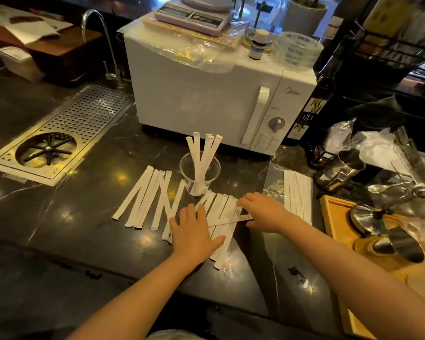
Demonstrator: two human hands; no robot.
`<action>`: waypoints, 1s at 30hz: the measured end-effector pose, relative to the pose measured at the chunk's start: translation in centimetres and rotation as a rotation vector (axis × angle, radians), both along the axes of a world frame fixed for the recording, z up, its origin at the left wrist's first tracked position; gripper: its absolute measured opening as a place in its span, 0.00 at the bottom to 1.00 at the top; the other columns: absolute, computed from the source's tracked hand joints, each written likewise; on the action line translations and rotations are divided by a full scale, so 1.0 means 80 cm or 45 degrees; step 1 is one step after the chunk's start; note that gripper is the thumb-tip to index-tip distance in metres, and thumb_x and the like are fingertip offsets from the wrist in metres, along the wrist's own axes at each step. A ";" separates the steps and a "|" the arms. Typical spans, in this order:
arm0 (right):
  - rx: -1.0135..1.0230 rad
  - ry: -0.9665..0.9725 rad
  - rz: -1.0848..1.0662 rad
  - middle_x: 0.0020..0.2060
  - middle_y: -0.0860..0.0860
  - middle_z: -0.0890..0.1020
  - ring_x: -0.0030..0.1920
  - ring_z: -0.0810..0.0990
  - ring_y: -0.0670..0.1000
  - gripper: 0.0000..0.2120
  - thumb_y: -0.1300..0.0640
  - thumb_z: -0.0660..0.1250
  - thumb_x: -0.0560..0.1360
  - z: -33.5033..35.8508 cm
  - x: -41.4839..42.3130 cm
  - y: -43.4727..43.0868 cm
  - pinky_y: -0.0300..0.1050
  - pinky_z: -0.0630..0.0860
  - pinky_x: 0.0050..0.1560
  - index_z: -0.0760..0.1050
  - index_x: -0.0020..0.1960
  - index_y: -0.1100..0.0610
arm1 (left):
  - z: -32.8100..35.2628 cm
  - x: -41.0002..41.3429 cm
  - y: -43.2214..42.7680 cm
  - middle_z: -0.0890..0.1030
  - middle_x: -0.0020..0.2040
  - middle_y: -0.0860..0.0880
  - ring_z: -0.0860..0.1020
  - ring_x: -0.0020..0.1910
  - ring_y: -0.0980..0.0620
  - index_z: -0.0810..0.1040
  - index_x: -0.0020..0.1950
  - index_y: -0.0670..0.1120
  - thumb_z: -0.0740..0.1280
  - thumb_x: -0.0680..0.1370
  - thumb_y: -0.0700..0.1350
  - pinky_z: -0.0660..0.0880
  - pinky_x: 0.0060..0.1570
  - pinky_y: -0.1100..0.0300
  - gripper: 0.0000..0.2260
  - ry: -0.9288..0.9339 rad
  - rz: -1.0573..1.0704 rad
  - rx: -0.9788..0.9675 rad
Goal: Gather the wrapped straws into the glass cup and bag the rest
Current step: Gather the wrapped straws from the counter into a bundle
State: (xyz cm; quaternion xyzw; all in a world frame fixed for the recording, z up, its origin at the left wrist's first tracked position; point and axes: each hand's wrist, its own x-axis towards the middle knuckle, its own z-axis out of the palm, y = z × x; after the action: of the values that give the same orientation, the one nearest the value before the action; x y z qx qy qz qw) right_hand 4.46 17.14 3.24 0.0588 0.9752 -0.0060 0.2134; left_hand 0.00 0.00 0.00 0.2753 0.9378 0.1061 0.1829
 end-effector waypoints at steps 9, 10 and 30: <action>0.142 -0.026 0.166 0.51 0.57 0.79 0.51 0.77 0.56 0.11 0.60 0.62 0.73 -0.009 -0.012 0.001 0.47 0.72 0.44 0.73 0.54 0.59 | -0.004 0.011 0.017 0.65 0.67 0.44 0.62 0.67 0.45 0.66 0.63 0.46 0.59 0.73 0.61 0.58 0.65 0.46 0.25 0.150 -0.150 -0.045; 0.146 -0.030 0.181 0.51 0.57 0.79 0.50 0.77 0.56 0.10 0.61 0.61 0.73 -0.009 -0.014 0.000 0.47 0.72 0.44 0.73 0.54 0.60 | -0.004 0.012 0.018 0.65 0.67 0.44 0.62 0.68 0.45 0.66 0.63 0.46 0.59 0.73 0.61 0.58 0.65 0.46 0.25 0.149 -0.151 -0.043; 0.095 -0.073 0.735 0.76 0.54 0.45 0.75 0.45 0.57 0.49 0.63 0.71 0.67 -0.006 -0.039 -0.027 0.53 0.50 0.74 0.41 0.74 0.52 | -0.008 0.021 0.001 0.47 0.77 0.40 0.48 0.75 0.41 0.41 0.74 0.43 0.61 0.66 0.69 0.51 0.71 0.40 0.50 0.091 0.101 -0.178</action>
State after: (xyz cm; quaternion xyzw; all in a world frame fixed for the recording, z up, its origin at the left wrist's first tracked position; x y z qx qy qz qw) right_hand 1.34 14.95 2.79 -0.2131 0.9447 0.0925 0.2316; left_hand 1.66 0.07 -0.62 0.2280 0.9591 0.0378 0.1637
